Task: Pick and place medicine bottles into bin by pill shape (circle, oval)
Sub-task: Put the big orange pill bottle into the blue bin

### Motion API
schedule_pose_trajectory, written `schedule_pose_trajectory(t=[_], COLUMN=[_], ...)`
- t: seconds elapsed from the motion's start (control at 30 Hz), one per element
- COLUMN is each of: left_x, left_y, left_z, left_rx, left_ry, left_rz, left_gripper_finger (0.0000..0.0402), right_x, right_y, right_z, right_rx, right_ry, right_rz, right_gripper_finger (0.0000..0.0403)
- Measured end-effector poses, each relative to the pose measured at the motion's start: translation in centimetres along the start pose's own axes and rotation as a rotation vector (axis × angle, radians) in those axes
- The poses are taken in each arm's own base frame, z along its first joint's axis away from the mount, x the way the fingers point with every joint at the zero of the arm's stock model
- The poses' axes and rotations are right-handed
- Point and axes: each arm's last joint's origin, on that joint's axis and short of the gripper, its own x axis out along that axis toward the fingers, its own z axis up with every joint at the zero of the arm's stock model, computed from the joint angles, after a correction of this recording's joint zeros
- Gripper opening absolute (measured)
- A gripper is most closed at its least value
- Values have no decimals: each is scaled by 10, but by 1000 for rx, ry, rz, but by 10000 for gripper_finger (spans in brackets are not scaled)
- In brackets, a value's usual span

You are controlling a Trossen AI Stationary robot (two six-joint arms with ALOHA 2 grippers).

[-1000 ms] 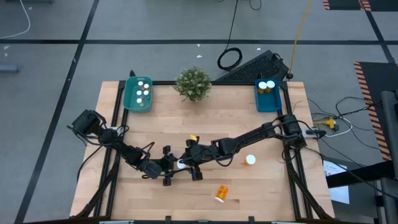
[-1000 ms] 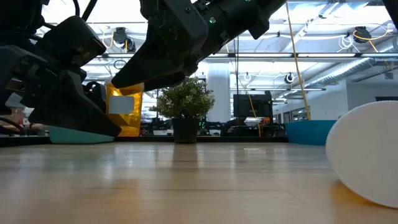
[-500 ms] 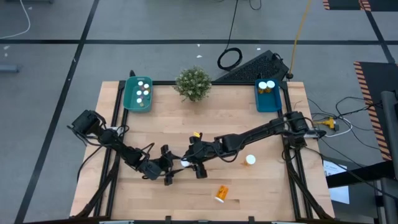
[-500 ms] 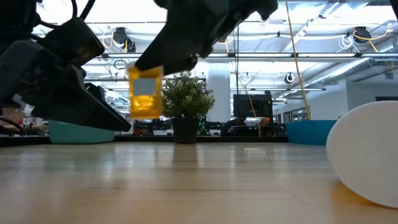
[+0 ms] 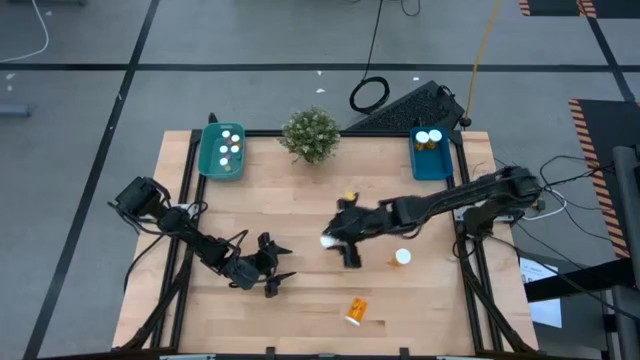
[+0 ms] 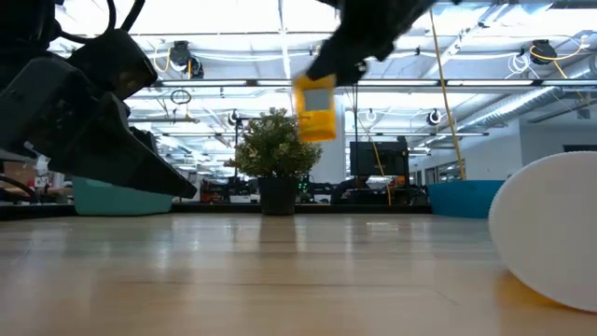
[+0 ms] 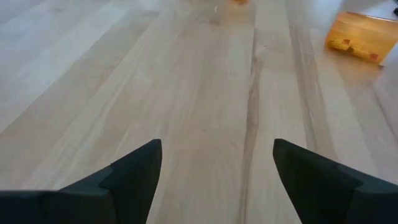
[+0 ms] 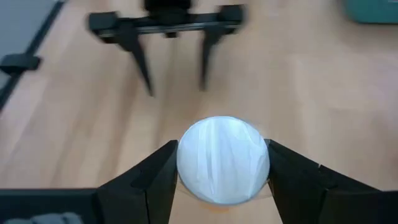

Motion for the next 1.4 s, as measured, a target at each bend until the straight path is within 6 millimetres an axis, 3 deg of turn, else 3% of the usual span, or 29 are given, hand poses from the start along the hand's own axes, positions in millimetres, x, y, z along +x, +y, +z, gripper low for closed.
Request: schedule_pose_trajectory(t=[0.37, 0.7, 1.17, 1.4], left_x=[1, 9, 13, 13], left_y=[1, 10, 15, 15], left_z=[3, 16, 18, 18], left_rx=[20, 50, 4, -22], left_ry=[-22, -84, -76, -76], left_rz=[-3, 16, 14, 13], left_gripper_finger=[312, 312, 312, 312], right_x=[-95, -156, -199, -203], right_y=[-70, -120, -169, -185], right_z=[-47, -71, -101, -130], right_rx=[214, 307, 431, 511], right_ry=[-56, -23, 33, 31], right_rz=[-292, -513, -780, -893], right_gripper_finger=[207, 208, 208, 208])
